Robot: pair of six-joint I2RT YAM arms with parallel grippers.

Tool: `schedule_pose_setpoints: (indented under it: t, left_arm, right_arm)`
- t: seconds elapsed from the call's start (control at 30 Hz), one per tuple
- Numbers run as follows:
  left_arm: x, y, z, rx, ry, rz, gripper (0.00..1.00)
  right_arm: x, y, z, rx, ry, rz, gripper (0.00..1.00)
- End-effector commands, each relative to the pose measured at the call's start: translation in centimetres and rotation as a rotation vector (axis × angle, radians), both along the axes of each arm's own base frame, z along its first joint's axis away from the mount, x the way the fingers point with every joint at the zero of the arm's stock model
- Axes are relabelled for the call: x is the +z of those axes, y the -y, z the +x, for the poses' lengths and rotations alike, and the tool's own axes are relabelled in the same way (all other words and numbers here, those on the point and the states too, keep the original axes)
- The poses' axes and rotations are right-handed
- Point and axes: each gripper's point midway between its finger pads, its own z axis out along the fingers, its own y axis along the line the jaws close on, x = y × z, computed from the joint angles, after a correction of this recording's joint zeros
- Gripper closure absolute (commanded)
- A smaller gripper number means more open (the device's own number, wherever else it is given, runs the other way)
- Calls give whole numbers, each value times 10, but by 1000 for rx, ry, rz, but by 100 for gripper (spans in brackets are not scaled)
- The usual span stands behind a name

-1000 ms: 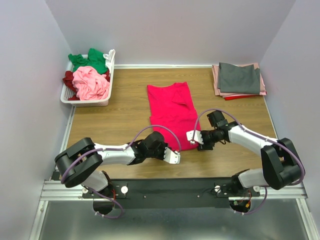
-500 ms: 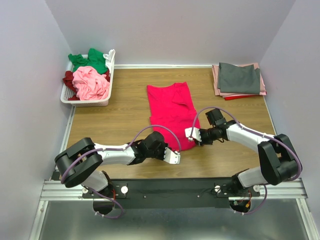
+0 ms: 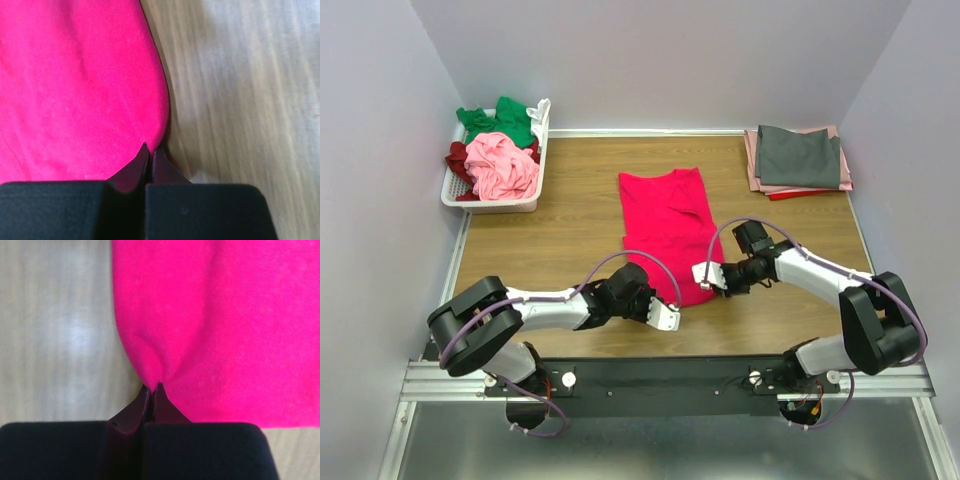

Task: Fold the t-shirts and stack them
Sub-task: Fold the tshirt

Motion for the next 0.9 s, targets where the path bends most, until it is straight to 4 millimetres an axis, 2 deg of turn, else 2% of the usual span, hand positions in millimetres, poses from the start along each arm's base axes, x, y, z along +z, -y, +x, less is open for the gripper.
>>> schedule_pose_setpoints:
  t: [0.0, 0.23, 0.47, 0.73, 0.87]
  left_arm:
    - [-3, -4, -19, -56, -82, 18, 100]
    - [13, 0, -31, -85, -103, -14, 100]
    - [37, -3, -34, -74, -90, -44, 100]
    - [60, -5, -43, -93, -88, -67, 100]
    - [74, -1, -36, -84, -42, -94, 100]
  right_arm:
    - [-8, 17, -46, 32, -152, -67, 99]
    - [11, 24, -56, 6, -152, -76, 100]
    - [40, 16, -63, 4, -157, -11, 100]
    - [72, 8, -55, -39, -116, 49, 100]
    - [88, 4, -40, -73, -83, 60, 100]
